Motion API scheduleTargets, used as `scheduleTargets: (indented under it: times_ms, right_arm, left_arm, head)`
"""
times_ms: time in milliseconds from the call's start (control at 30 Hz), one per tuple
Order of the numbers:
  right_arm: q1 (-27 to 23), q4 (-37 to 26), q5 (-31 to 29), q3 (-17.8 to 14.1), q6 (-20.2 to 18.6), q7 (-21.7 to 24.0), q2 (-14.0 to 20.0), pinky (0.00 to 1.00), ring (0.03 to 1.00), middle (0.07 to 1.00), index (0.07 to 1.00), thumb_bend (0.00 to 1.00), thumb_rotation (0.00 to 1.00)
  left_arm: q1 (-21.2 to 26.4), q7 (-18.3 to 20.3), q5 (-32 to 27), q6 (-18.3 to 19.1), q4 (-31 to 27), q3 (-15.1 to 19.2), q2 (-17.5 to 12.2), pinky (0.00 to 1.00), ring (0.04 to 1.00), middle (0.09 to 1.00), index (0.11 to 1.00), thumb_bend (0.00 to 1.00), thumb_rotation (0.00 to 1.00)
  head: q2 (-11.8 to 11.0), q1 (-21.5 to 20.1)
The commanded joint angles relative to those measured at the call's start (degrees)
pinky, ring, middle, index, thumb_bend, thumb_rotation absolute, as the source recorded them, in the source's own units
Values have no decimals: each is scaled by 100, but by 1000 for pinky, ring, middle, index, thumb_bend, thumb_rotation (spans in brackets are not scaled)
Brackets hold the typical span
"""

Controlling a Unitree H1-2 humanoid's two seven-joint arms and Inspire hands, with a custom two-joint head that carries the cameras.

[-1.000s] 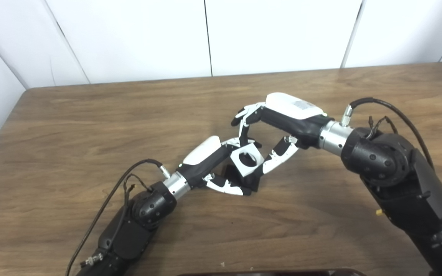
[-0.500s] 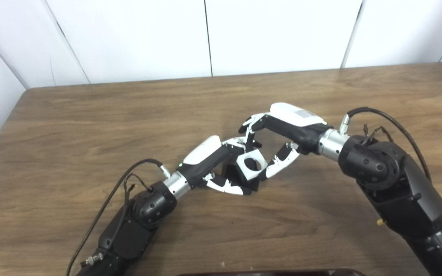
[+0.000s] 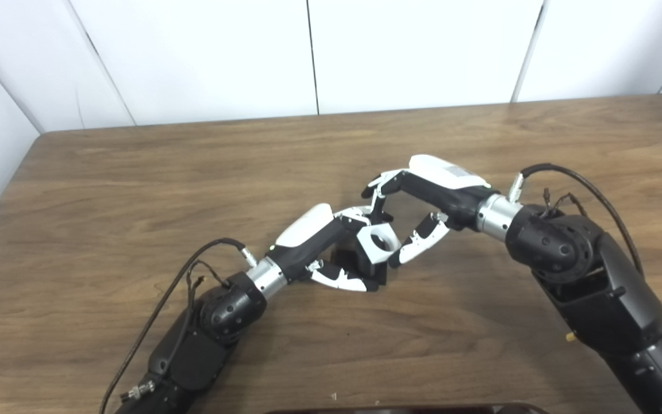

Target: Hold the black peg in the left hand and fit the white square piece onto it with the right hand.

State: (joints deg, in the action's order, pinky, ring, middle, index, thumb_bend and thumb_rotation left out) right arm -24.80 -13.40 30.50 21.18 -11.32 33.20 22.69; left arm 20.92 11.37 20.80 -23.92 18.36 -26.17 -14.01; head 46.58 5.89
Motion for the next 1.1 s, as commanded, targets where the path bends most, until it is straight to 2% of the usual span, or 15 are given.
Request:
scheduleTargets:
  times_ms: [0, 367, 533, 800, 1033, 1067]
  right_arm:
    - [-182, -55, -9, -26, 143, -130, -80, 916, 887, 806, 481, 518, 143]
    - [-169, -98, 105, 93, 117, -121, -281, 870, 876, 804, 481, 518, 143]
    - [-159, -126, 99, 114, 80, -95, -341, 881, 878, 804, 481, 519, 143]
    - [-343, -282, 148, 192, 44, 132, -295, 919, 891, 806, 481, 518, 143]
    - [-424, -231, 366, 327, 20, 398, -101, 856, 877, 816, 490, 520, 150]
    - [-429, -234, 394, 341, -37, 472, -68, 853, 887, 847, 592, 658, 200]
  left_arm:
    - [-247, 456, 391, 593, 292, -257, -88, 790, 893, 857, 492, 522, 74]
    - [-236, 474, 401, 638, 254, -275, -83, 787, 893, 856, 493, 522, 74]
    - [-219, 470, 385, 613, 302, -275, -75, 792, 894, 855, 492, 522, 73]
    - [-158, 430, 366, 566, 429, -254, -56, 781, 891, 853, 492, 521, 76]
    - [-148, 392, 394, 536, 424, -261, -61, 776, 886, 848, 492, 521, 76]
    - [-146, 383, 402, 525, 431, -262, -68, 777, 886, 845, 492, 521, 76]
  head:
    - [2, 4]
    - [41, 65]
    - [48, 102]
    - [39, 31]
    - [36, 91]
    - [33, 76]
